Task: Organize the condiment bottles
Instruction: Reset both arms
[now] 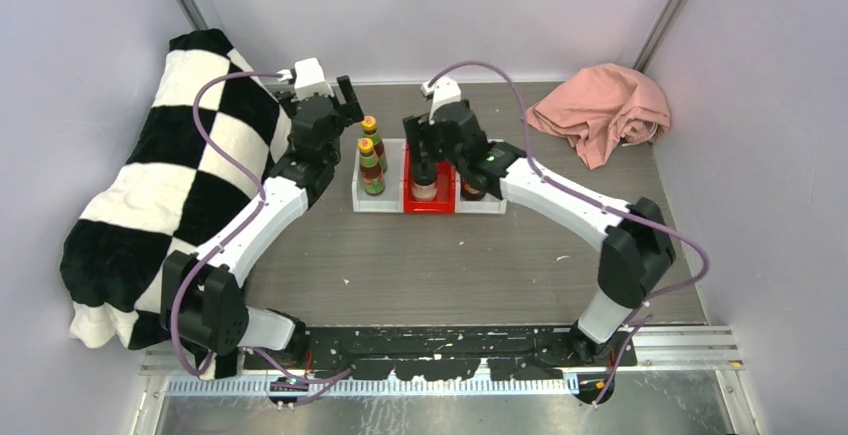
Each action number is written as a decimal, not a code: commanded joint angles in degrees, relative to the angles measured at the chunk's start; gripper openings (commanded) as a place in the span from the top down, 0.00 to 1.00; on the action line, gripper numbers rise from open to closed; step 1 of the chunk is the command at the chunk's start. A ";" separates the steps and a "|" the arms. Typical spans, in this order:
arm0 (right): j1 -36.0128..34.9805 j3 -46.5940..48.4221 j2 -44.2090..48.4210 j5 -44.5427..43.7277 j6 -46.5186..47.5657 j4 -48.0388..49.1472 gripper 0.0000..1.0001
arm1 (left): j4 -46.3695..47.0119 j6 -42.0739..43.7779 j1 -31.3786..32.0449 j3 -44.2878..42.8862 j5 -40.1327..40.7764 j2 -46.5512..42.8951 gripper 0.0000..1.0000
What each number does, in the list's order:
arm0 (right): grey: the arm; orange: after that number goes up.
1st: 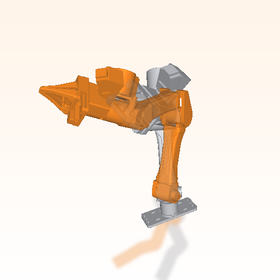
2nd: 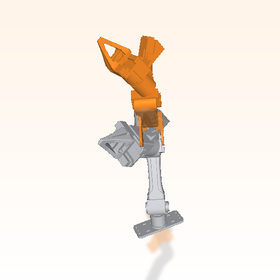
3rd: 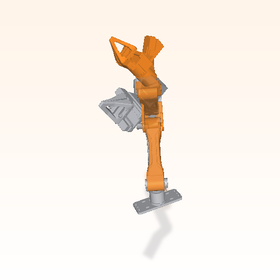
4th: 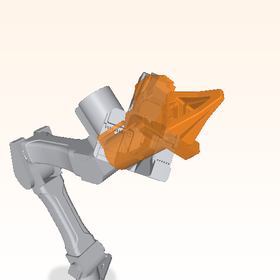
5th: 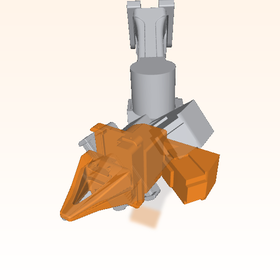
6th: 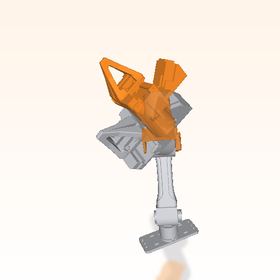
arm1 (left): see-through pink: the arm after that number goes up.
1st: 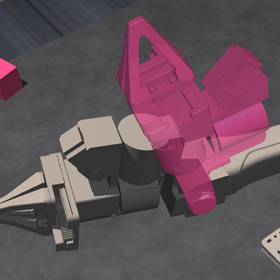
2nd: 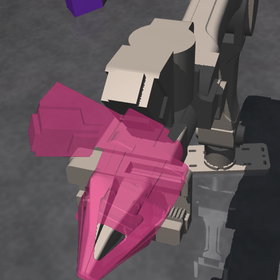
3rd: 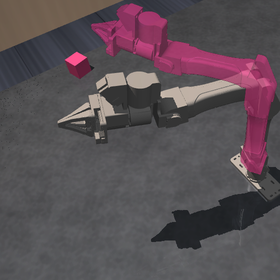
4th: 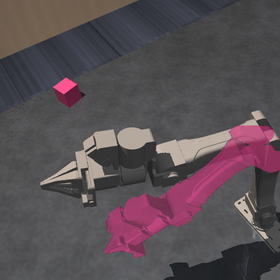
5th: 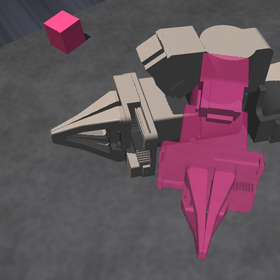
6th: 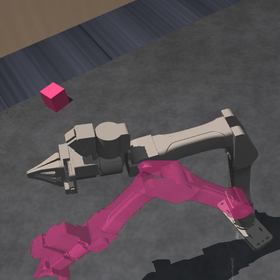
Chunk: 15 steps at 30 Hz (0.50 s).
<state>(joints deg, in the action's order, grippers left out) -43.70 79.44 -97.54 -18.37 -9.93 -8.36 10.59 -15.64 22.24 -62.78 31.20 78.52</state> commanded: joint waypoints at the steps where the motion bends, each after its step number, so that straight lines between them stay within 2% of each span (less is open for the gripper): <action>1: 3.83 3.96 7.63 -3.30 3.00 -2.56 0.06 | 3.42 2.50 -2.88 -2.41 -4.38 1.44 0.13; 5: 10.39 1.32 11.60 -3.17 1.72 -2.89 0.01 | 4.67 2.44 -5.86 -1.09 -8.59 3.70 0.14; 9: 15.90 -2.34 14.41 -4.57 0.98 -1.47 0.00 | 8.49 1.89 -8.83 2.51 -13.19 5.11 0.14; 15: 21.13 -6.51 12.82 -8.52 -0.10 1.63 0.00 | 13.77 0.33 -12.33 7.71 -17.79 6.91 0.15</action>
<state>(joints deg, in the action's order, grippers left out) -24.03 75.07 -84.01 -23.59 -8.99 -9.47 17.26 -14.76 11.64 -57.17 17.96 84.58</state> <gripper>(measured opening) 0.995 0.850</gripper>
